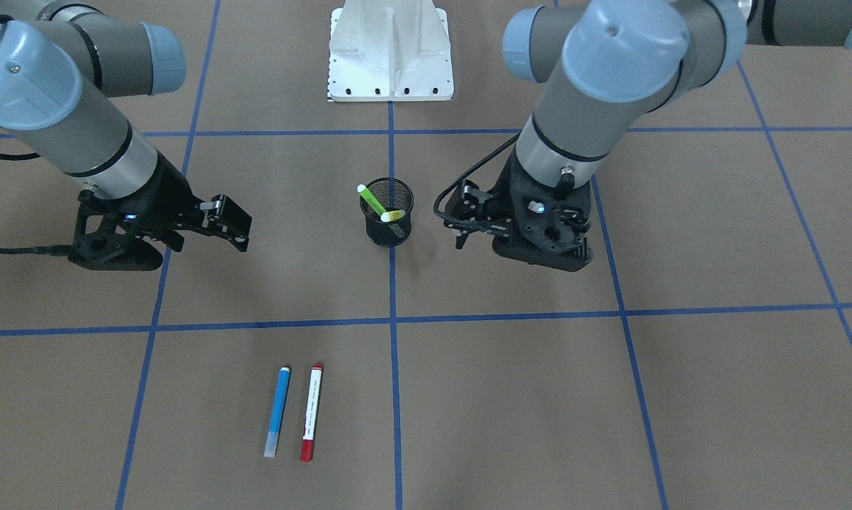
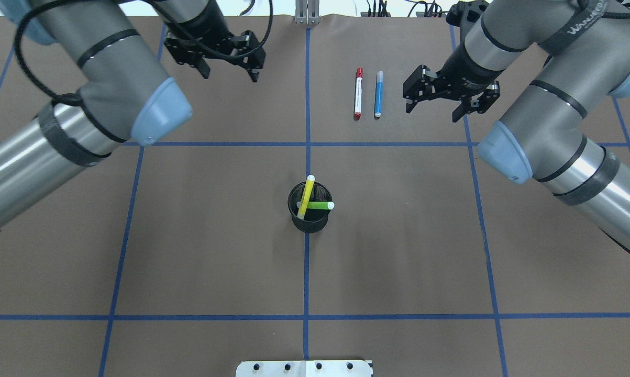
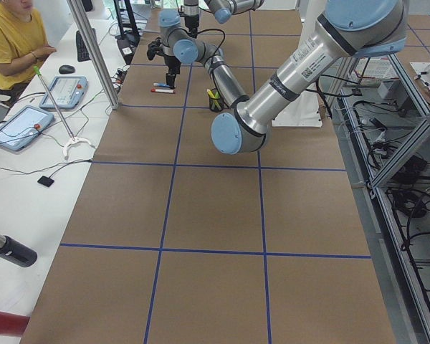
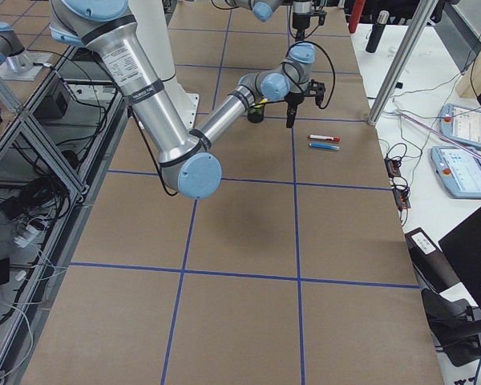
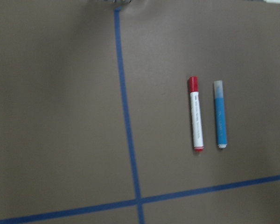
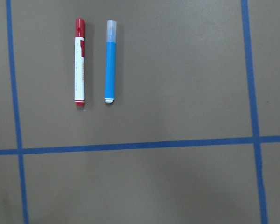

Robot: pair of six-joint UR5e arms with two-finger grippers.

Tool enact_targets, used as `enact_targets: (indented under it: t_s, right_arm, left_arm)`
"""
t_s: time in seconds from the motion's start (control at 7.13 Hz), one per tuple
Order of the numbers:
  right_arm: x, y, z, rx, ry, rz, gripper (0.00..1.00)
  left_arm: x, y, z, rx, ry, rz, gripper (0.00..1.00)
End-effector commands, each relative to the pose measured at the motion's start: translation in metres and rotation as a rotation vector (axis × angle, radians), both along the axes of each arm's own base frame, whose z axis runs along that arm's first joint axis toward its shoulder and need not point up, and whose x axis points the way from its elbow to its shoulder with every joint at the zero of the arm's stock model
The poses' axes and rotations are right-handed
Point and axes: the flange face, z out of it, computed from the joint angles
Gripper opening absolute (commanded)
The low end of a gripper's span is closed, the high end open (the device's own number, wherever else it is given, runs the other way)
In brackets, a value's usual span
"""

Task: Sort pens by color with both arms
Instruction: 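Withdraw the left arm while the right gripper moves over the cup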

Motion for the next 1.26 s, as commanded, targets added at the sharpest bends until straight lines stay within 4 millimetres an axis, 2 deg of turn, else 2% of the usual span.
enact_targets:
  t_s: [0.0, 0.14, 0.56, 0.84, 1.12]
  right_arm:
    - [-0.055, 0.044, -0.046, -0.062, -0.031, 0.031, 0.99]
    - [-0.075, 0.059, -0.058, -0.072, -0.035, 0.03, 0.99]
    - [-0.137, 0.107, -0.071, -0.066, -0.002, 0.053, 0.95]
    - [-0.16, 0.132, -0.076, -0.006, -0.013, 0.074, 0.82]
    - [-0.164, 0.141, -0.059, 0.03, -0.096, 0.12, 0.68]
  left_arm:
    - [-0.066, 0.01, 0.056, 0.058, -0.049, 0.096, 0.99]
    - [-0.085, 0.004, 0.077, 0.085, -0.049, 0.137, 0.99]
    - [-0.09, 0.003, 0.084, 0.088, -0.051, 0.143, 0.99]
    - [-0.09, 0.003, 0.084, 0.087, -0.05, 0.144, 0.99]
    - [-0.09, 0.003, 0.084, 0.085, -0.05, 0.143, 0.99]
